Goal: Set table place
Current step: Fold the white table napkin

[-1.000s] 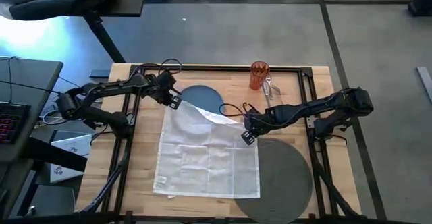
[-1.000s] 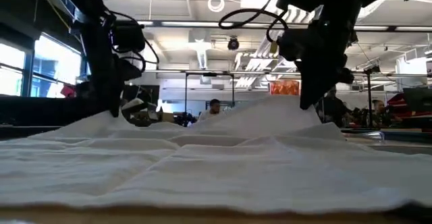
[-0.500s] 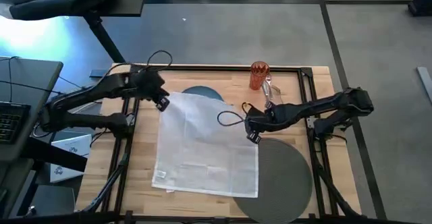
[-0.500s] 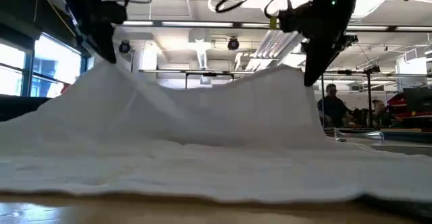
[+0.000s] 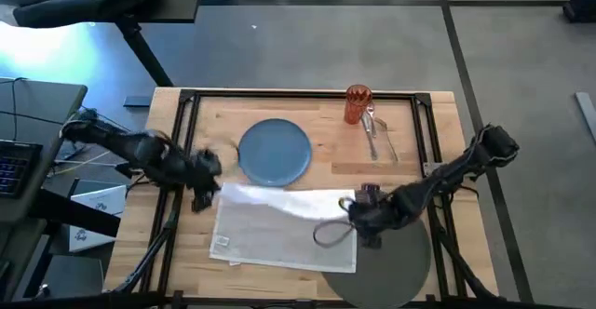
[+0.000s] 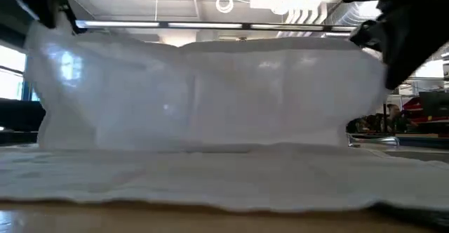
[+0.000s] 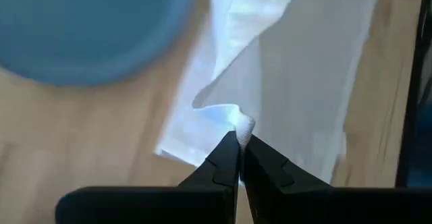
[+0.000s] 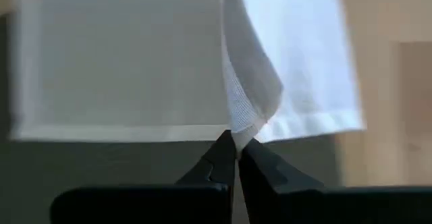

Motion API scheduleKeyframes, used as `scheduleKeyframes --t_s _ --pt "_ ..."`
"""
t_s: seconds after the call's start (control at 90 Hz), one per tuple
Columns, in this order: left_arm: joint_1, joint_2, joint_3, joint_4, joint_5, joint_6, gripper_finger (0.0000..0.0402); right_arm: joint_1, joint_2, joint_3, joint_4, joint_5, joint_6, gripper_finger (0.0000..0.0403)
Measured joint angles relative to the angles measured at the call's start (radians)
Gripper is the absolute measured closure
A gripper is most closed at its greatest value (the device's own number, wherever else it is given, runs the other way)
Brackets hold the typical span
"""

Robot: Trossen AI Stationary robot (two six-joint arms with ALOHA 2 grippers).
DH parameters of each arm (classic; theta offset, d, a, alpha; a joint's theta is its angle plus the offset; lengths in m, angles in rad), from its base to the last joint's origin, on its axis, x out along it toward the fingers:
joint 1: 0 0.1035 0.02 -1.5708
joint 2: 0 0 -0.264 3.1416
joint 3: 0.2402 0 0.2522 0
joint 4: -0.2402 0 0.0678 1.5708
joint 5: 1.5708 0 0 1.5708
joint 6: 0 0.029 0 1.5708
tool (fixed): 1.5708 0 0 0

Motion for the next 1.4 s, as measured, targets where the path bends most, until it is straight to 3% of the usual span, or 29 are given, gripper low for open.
scheduleKeyframes --t_s 0.167,0.456,0.644,0.833,1.022,1.178,1.4 --pt "-0.191 0.169 0.000 0.053 -0.029 -0.034 0.0401 0.051 0.027 -0.013 0.056 0.005 0.068 0.0403" --pt "-0.355 0.352 0.000 0.202 0.000 -0.091 0.0401 0.086 0.107 -0.013 0.156 -0.058 0.070 0.0403" --pt "-0.401 0.397 0.001 0.213 -0.023 -0.134 0.0401 0.092 0.118 -0.013 0.159 -0.037 0.067 0.0403" --pt "-0.408 0.474 0.001 0.231 -0.026 -0.074 0.0401 0.094 0.148 -0.013 0.188 -0.005 -0.028 0.0403" --pt "-0.420 0.559 0.001 0.296 0.054 0.007 0.0395 0.119 0.186 -0.013 0.225 -0.052 -0.162 0.0400" --pt "-0.444 0.604 0.001 0.339 0.135 -0.001 0.0368 0.167 0.197 -0.014 0.235 -0.090 -0.243 0.0368" --pt "-0.473 0.604 0.001 0.317 0.162 -0.099 0.0306 0.215 0.197 -0.014 0.244 -0.088 -0.322 0.0284"
